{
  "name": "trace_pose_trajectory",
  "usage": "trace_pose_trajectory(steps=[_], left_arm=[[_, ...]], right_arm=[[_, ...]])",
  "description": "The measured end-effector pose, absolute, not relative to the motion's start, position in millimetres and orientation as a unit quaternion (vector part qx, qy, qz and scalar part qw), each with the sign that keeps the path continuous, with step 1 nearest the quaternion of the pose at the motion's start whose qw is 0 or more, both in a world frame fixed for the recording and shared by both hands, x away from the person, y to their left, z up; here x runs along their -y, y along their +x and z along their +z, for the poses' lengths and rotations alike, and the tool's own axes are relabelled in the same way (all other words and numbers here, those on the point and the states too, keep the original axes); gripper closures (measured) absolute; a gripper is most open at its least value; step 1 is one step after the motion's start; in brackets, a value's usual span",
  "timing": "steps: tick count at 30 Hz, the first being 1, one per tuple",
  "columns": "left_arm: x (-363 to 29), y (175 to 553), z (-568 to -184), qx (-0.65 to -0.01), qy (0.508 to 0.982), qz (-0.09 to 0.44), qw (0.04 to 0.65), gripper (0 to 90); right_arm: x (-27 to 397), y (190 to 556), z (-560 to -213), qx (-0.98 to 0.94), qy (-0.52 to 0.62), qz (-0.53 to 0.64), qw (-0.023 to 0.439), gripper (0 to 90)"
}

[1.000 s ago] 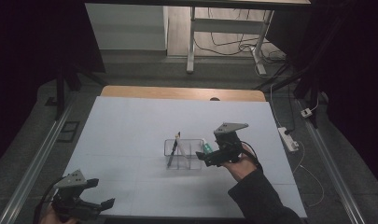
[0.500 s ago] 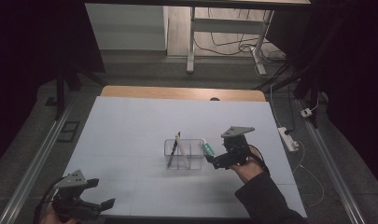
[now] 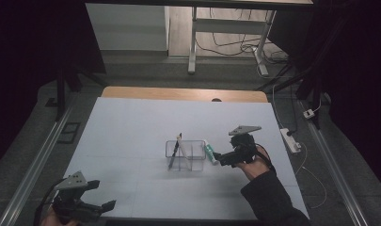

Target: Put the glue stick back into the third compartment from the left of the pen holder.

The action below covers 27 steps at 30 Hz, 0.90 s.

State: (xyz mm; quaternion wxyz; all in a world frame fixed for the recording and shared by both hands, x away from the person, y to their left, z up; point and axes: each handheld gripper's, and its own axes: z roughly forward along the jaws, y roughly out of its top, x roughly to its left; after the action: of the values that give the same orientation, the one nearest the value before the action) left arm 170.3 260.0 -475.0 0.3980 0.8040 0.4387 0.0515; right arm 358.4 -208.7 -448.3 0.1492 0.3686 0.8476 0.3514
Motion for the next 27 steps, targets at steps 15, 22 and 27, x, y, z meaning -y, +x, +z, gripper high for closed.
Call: trace_pose_trajectory(steps=[15,22,27], left_arm=[[-260,171,-475,-0.440,0.804,0.050,0.397,2.3],[-260,171,-475,-0.440,0.804,0.049,0.396,2.4],[-260,172,-476,-0.440,0.805,0.048,0.395,2.4]], right_arm=[[204,382,-470,-0.848,0.407,0.306,0.145,0.0],[196,391,-485,-0.854,0.413,0.286,0.134,0.0],[190,398,-493,-0.859,0.415,0.274,0.126,0.0]])
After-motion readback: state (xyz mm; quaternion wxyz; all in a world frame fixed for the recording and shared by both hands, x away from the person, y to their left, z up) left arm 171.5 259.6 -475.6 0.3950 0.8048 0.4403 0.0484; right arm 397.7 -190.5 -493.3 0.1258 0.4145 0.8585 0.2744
